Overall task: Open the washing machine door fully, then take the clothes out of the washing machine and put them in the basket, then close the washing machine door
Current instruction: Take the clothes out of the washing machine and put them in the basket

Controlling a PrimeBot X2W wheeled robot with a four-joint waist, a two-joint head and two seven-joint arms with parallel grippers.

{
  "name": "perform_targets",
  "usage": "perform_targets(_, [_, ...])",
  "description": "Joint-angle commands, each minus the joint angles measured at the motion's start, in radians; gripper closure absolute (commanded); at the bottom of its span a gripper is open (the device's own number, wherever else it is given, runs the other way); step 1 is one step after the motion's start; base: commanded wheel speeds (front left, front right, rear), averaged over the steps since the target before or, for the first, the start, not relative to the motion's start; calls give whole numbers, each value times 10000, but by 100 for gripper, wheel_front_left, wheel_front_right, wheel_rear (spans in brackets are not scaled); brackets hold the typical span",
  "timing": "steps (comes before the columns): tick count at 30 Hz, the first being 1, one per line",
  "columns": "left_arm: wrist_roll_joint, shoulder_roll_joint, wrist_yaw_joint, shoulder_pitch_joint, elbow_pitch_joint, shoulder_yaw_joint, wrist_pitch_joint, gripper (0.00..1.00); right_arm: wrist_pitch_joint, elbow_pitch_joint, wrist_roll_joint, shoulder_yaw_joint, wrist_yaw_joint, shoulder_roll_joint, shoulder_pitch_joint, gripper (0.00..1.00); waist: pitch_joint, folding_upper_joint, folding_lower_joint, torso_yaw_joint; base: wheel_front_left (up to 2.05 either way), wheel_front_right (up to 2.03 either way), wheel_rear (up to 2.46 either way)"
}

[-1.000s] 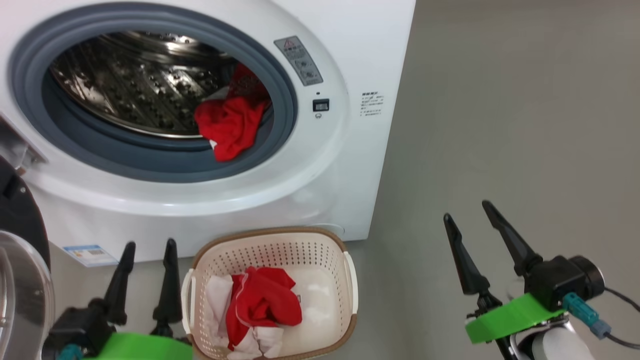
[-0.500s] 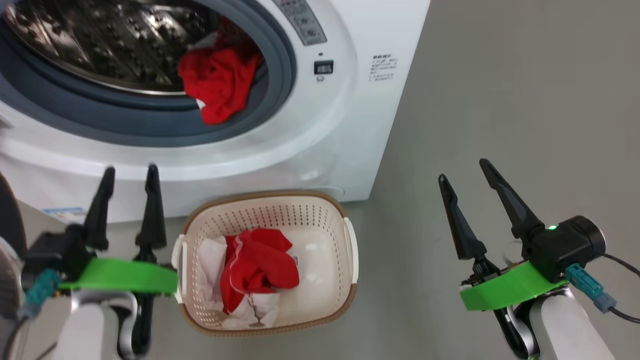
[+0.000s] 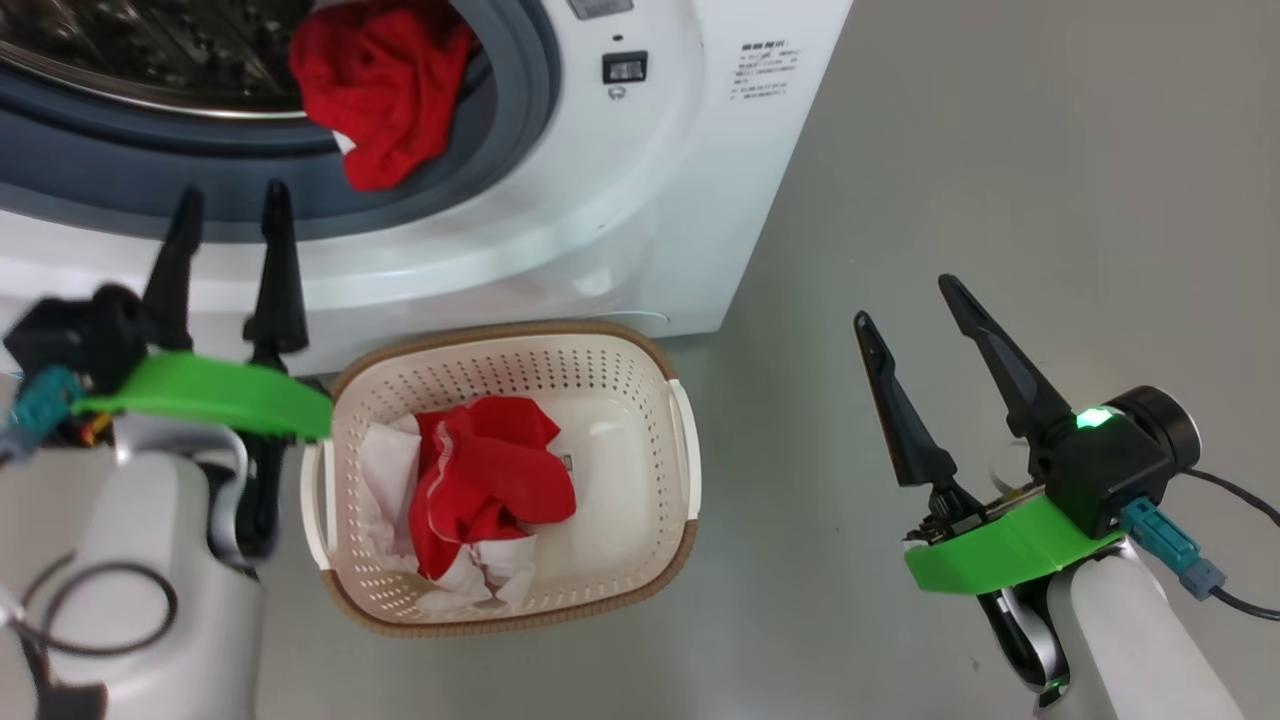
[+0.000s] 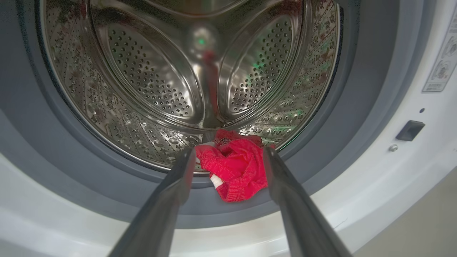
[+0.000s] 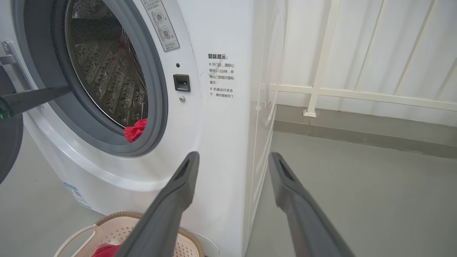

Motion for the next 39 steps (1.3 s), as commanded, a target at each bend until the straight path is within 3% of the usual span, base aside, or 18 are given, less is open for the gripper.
perform_targets(1, [9,440,-64,-368,-41,202,-18,0,-63,-288,-104,272,46,-74,-175,0,193,0,0,-125,0,0,0])
perform_targets(16, [36,969,-148,-3847,2994,-269,397,0,-63,-533,-240,651,46,-204,-663,0,1200,0,0,-468,0,0,0])
perform_targets(25, [-1202,808,-213,-5248,4883,122,2037,0,-63,-218,-89,856,46,-182,-735,0,1512,0,0,-760,0,0,0])
perform_targets(31, [-1342,905,-199,-5770,5633,31,2878,0,-63,-174,-23,978,46,-145,-834,0,1650,0,0,-952,0,0,0])
perform_targets(39, [-971,1144,206,-6234,6393,-405,3438,0,-63,-165,241,1164,46,-83,-879,0,1835,0,0,-1210,0,0,0])
